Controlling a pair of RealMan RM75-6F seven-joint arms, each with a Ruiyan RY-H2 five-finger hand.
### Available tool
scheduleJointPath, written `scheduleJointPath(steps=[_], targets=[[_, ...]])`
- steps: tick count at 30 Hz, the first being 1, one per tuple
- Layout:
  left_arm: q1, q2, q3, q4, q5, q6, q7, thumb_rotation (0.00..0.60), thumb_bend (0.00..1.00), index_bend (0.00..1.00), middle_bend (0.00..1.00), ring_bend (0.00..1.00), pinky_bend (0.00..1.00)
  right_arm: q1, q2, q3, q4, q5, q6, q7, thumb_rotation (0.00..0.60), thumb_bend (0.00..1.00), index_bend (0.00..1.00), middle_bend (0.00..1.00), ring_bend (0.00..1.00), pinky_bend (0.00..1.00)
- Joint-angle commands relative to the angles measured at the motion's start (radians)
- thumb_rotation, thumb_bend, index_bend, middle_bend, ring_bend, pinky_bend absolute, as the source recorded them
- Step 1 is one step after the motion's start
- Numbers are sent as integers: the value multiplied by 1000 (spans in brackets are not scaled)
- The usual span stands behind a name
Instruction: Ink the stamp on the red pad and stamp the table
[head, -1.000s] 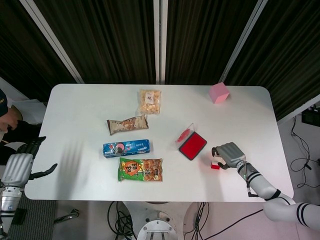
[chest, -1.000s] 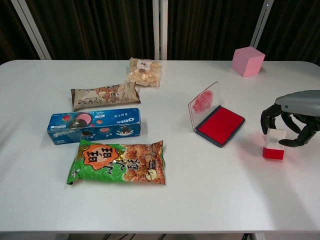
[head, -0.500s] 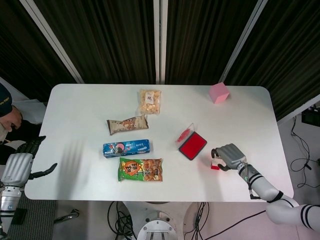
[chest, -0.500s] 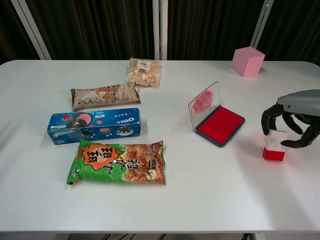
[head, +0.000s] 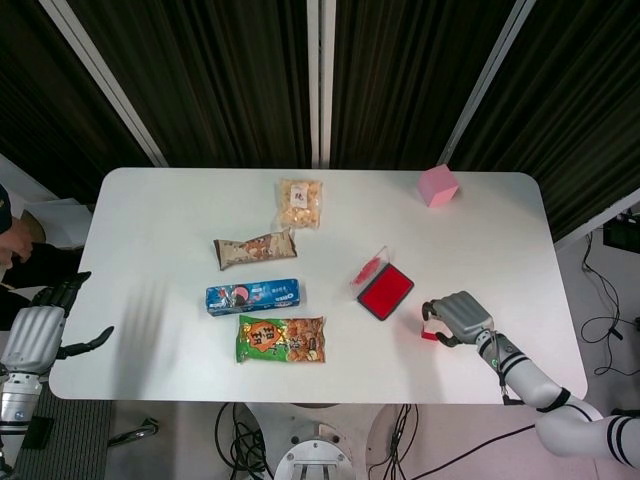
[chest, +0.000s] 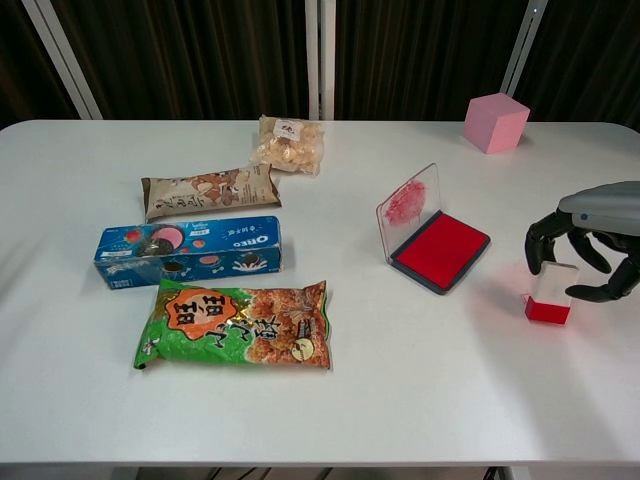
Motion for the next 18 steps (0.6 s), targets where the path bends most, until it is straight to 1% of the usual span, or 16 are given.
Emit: scheduleJointPath(steps=[1,13,18], targets=[[0,-1,0,1,0,0,-1,248,167,90,118,118,207,-2,4,0,-6,-1,2,-3,600,271,394,406,614,822],[0,-1,1,2,-1,-2,-2,250,167,90,118,118,207,-11,6,-4,-17,-9,10,-6,600,270,395,415,614,822],[0,-3,2,4,0,-3,-2,247,166,107,118,118,207,-15,6,-7,-19,-19,18,-13,600,270,401,423,614,822]])
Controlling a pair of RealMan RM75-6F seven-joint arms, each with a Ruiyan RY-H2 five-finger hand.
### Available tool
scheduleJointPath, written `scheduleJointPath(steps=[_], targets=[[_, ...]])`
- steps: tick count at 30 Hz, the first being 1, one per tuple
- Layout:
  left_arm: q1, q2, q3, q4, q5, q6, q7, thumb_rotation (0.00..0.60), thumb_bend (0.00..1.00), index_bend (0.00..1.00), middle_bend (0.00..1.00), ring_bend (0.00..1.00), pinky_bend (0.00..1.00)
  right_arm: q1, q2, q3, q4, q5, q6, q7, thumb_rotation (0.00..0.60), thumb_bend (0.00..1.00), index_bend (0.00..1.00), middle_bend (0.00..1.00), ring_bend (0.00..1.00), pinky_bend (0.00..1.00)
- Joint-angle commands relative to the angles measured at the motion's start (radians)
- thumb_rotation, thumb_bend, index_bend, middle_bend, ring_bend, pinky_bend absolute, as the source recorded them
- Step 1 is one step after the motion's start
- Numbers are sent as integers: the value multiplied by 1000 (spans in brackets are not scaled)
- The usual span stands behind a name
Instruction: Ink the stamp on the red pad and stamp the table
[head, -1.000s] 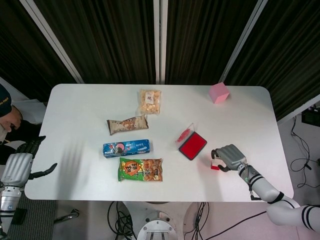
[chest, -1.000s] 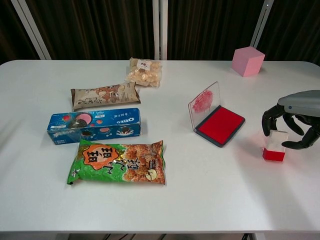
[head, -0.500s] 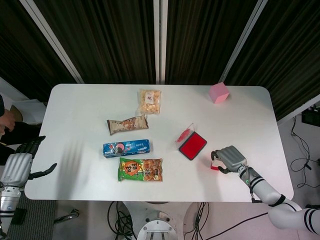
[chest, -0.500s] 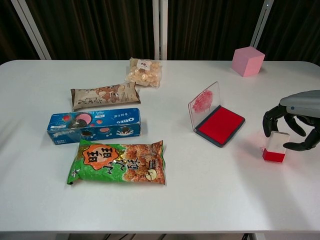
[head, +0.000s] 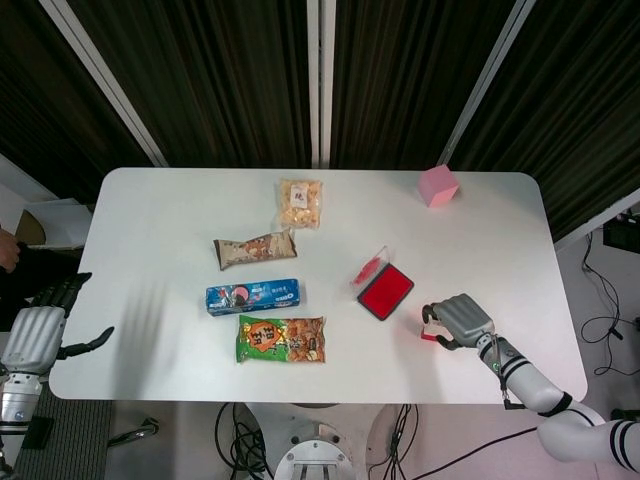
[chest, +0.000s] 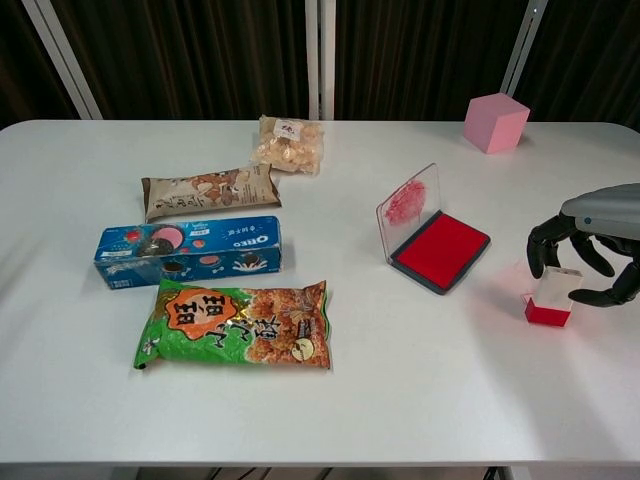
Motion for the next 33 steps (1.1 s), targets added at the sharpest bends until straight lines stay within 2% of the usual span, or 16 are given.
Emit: scheduleJointPath(steps=[1,10,14,17,21,24,25,26,27,28,29,30,31,33], targets=[[0,-1,0,1,0,0,0,247,167,107,118,118,207,-2,1,0,-4,-5,5,-1,600,270,401,423,614,822],[1,0,-1,1,1,4,1,249,167,108,118,118,207,-10,10,5,-15,-18,23,4,600,271,411,425,614,822],[4,3,0,-1,-2,6,2,249,166,107,119,118,207,-36,76,3,-79,-60,83,30,600,270,414,420,614,822],[6,6,-1,-2,-4,8,2,247,166,108,118,118,207,-92,187,-21,-165,-128,183,63,600,270,400,411,614,822],[8,10,-2,-10,-4,12,6,248,167,108,118,118,207,-213,366,-76,-249,-229,365,180,600,262,297,383,611,822],[7,15,-3,-24,-2,15,16,247,167,108,118,118,206,-314,443,-104,-233,-295,527,342,600,240,231,355,582,821],[7,18,-4,-29,-2,15,20,249,167,108,118,118,206,-346,446,-104,-214,-307,585,390,600,226,194,338,542,809],[7,20,-5,-34,-2,17,24,249,168,108,118,118,207,-378,437,-97,-186,-308,643,431,600,216,161,314,494,779],[6,22,-6,-41,-1,18,30,250,167,108,118,118,207,-419,405,-80,-139,-299,718,465,600,203,98,257,386,684],[6,23,-7,-45,0,19,34,250,167,108,118,118,206,-445,372,-66,-98,-285,762,477,600,189,44,169,242,526],[5,24,-7,-48,1,20,37,248,167,108,118,118,207,-468,333,-46,-55,-260,800,475,600,180,18,108,152,393],[4,23,-8,-50,2,20,41,247,167,108,118,118,207,-495,276,-16,4,-214,839,439,600,168,0,42,55,203],[3,23,-8,-51,3,20,42,246,167,108,118,118,206,-509,237,2,43,-181,856,401,600,159,0,4,5,73],[1,22,-8,-52,6,20,47,247,167,108,118,118,207,-530,163,30,99,-125,863,354,600,149,0,0,0,0]])
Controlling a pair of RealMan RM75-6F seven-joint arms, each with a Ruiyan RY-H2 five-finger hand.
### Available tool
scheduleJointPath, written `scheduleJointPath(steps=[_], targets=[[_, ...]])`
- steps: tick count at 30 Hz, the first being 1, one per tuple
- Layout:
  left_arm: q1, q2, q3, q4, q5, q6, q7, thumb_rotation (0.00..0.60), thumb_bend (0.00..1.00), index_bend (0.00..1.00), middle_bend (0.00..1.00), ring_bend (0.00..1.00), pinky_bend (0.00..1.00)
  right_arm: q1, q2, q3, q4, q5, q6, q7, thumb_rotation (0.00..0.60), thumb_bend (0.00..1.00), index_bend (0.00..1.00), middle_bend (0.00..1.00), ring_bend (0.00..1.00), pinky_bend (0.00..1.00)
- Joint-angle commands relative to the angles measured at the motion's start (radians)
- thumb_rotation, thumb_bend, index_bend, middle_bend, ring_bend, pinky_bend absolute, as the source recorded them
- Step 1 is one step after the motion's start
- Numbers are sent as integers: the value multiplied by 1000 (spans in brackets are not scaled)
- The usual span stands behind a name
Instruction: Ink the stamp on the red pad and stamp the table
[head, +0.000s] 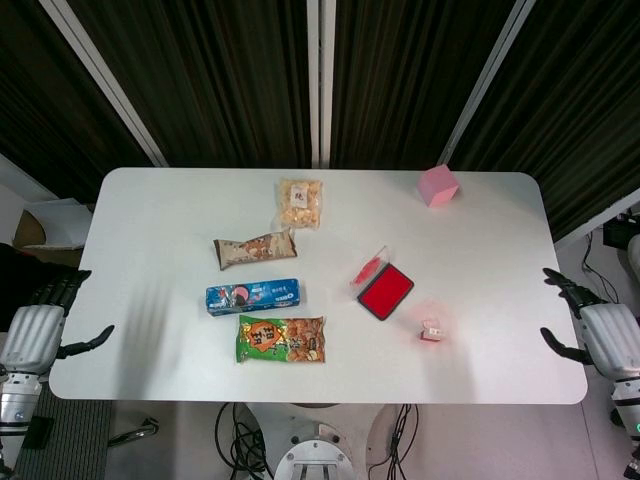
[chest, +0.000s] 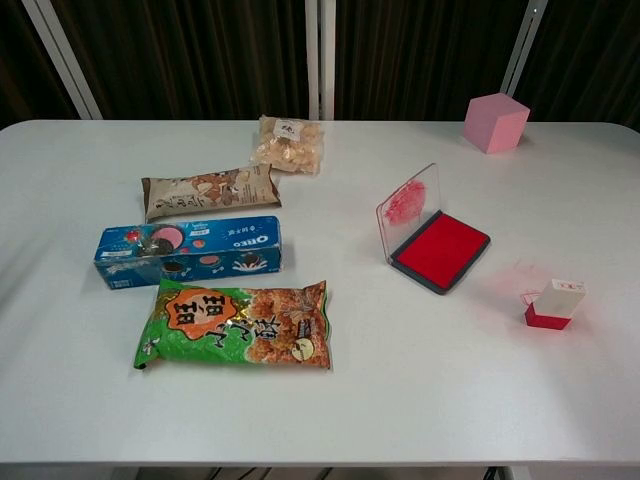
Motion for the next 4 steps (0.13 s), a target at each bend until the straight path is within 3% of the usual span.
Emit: scheduleJointPath(steps=[1,4], targets=[[-2,0,-1,-1,3,0,4,248,167,108,118,118,206,-122,-179,76,184,117,97,-32,600,147,0,0,0,0],[-3,5,-3,-4,6,6,7,248,166,108,118,118,206,-119,-205,86,202,143,46,-28,600,146,0,0,0,0]])
